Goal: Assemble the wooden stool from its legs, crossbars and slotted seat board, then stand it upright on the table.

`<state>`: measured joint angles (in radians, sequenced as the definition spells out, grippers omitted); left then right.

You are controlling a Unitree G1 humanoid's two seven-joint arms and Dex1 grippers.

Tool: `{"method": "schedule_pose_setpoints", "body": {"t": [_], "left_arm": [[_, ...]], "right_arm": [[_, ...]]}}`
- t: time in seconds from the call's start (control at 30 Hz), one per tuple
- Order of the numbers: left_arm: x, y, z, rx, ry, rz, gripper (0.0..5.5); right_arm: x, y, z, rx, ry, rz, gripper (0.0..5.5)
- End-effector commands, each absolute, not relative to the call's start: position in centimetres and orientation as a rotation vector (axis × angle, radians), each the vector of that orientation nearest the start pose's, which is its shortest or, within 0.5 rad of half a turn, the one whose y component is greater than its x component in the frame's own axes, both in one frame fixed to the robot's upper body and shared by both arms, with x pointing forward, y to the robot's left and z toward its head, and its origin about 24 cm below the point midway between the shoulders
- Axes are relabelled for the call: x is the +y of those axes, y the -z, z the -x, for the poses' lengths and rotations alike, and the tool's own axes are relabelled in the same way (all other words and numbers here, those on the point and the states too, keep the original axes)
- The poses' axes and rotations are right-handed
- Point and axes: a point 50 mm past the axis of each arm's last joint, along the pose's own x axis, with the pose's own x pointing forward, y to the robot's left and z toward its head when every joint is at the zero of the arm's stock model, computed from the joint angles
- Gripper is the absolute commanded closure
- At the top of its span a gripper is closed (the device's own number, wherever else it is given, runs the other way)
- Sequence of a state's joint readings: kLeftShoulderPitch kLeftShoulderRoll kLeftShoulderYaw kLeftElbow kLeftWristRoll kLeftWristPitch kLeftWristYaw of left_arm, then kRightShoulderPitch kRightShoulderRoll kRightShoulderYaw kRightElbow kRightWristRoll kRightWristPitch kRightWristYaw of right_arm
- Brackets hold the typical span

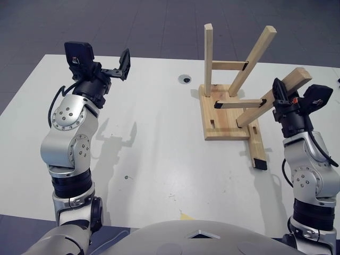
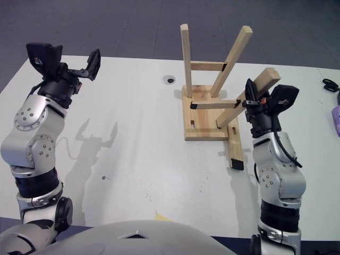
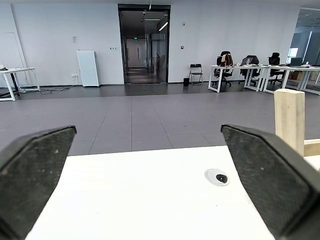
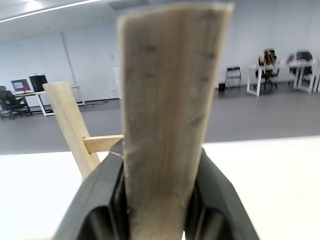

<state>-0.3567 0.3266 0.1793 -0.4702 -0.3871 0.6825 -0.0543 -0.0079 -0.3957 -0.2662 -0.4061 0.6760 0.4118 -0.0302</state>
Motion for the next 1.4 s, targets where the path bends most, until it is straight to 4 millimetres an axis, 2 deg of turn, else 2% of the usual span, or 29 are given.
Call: {"method": "schedule_pose_setpoints", "body": {"t": [0.03,0.1,0.23,0.33,0.57,0.73,0.77,0.9,1.2,1.3,1.4], "left_arm": [[18.3,-19.2,-28.1,-0.156,0.159,-0.025,0.10],[18.2,-19.1,-28.1,-0.155,0.159,-0.033,0.10],[18.1,-19.1,-28.1,-0.159,0.160,-0.039,0.10],[18.1,-19.1,-28.3,-0.162,0.161,-0.042,0.10],[17.6,-18.9,-28.3,-0.165,0.174,-0.046,0.10],[17.5,-18.5,-28.3,-0.159,0.172,-0.046,0.10],[17.4,-18.5,-28.4,-0.162,0.174,-0.049,0.10],[17.4,-18.9,-28.8,-0.177,0.175,-0.055,0.10],[17.0,-18.6,-28.7,-0.171,0.198,-0.051,0.10],[17.0,-18.5,-28.7,-0.167,0.199,-0.053,0.10],[17.1,-18.4,-28.5,-0.163,0.194,-0.053,0.10]], "right_arm": [[-24.0,-1.0,-20.0,0.732,0.256,-0.376,4.46],[-23.8,-1.4,-20.7,0.714,0.251,-0.413,4.47],[-21.2,-4.8,-23.0,0.490,-0.024,-0.331,4.48],[-20.0,-5.8,-23.2,0.442,-0.113,-0.375,4.48],[-19.5,-7.4,-24.0,0.350,-0.163,-0.438,4.48],[-19.2,-9.4,-25.0,0.238,-0.220,-0.506,4.48],[-19.2,-10.0,-25.4,0.209,-0.228,-0.519,4.11],[-19.2,-11.5,-26.3,0.114,-0.245,-0.550,3.56],[-20.0,-13.7,-26.6,-0.015,-0.266,-0.663,2.13],[-21.4,-14.7,-26.7,-0.068,-0.240,-0.719,1.66],[-23.9,-16.2,-26.7,-0.145,-0.193,-0.806,1.12]]}}
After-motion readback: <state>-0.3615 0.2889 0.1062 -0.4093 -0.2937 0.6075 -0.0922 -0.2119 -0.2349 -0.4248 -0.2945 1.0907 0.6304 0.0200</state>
